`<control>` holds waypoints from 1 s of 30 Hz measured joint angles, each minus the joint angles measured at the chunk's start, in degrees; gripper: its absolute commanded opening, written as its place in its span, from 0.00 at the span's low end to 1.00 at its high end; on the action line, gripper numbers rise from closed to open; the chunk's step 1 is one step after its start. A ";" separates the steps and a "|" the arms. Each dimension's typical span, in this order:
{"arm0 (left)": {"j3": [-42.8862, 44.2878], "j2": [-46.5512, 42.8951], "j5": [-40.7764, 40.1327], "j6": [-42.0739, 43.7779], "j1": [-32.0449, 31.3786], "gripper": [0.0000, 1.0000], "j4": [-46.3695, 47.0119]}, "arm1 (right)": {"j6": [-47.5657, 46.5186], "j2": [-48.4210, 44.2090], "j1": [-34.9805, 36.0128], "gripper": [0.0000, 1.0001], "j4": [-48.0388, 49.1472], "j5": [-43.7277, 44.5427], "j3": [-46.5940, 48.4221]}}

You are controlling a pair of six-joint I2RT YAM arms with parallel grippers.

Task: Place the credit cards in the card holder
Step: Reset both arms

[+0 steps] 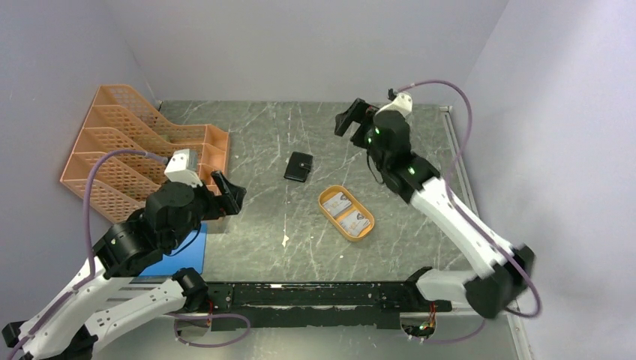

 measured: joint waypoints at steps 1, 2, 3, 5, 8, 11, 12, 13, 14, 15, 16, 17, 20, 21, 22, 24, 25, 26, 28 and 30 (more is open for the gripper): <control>0.68 0.83 -0.50 0.00 0.00 0.97 -0.35 | -1.73 -3.91 2.91 1.00 0.63 1.95 -0.87; 1.51 1.88 -0.79 0.13 0.00 0.97 -0.74 | -3.04 -7.48 5.49 1.00 0.98 3.04 -1.57; 2.19 2.84 -0.90 0.33 0.00 0.97 -0.92 | -4.20 -10.95 7.39 1.00 0.98 3.67 -1.97; 3.89 5.29 -0.74 1.46 0.00 0.97 -1.31 | -5.88 -16.24 8.09 1.00 0.24 4.79 -2.03; 5.18 7.52 0.37 3.85 0.00 0.97 -1.14 | -7.80 -22.95 7.76 1.00 -2.51 5.60 -3.93; 5.55 8.55 3.06 7.56 0.00 0.97 -0.15 | -9.84 -29.18 7.74 1.00 -3.80 5.42 -9.16; 5.81 8.61 3.96 9.01 0.00 0.97 0.46 | -10.78 -31.63 7.74 1.00 -3.80 5.60 -11.74; 6.23 8.66 4.63 10.05 0.00 0.97 1.16 | -11.69 -33.83 7.74 1.00 -4.28 5.79 -14.10; 6.78 8.72 5.01 10.91 0.00 0.97 1.84 | -12.50 -35.71 7.74 1.00 -5.14 5.79 -15.87; 7.63 8.96 5.31 11.74 0.00 0.97 2.58 | -13.22 -37.18 7.74 1.00 -5.88 5.77 -16.96; 8.92 9.57 5.42 12.48 0.00 0.97 3.39 | -13.68 -37.99 7.74 1.00 -6.36 5.70 -17.31; 10.34 10.21 5.57 13.05 0.00 0.97 4.28 | -14.23 -38.82 7.74 1.00 -6.47 5.53 -17.35; 13.70 11.63 5.81 14.03 0.00 0.97 6.84 | -15.30 -40.09 7.74 1.00 -6.45 4.70 -16.11; 14.32 11.96 5.84 14.27 0.00 0.97 7.89 | -15.72 -40.24 7.74 1.00 -6.49 4.17 -15.21; 14.60 12.07 5.84 14.47 0.00 0.97 9.11 | -15.93 -40.24 7.74 1.00 -6.43 3.54 -14.14; 14.60 12.07 5.84 14.91 0.00 0.97 10.36 | -15.80 -40.06 7.74 1.00 -6.32 2.56 -12.17; 14.60 12.04 5.84 15.10 0.00 0.97 10.73 | -15.61 -39.95 7.74 1.00 -6.34 2.45 -11.47; 14.60 12.04 5.84 15.28 0.00 0.97 11.13 | -15.19 -39.67 7.74 1.00 -6.51 2.49 -10.49; 14.60 12.11 5.84 15.43 0.00 0.97 11.41 | -14.36 -38.80 7.74 1.00 -6.67 2.54 -8.72; 14.60 12.35 5.84 15.52 0.00 0.97 11.45 | -13.86 -38.51 7.74 1.00 -6.62 2.56 -8.13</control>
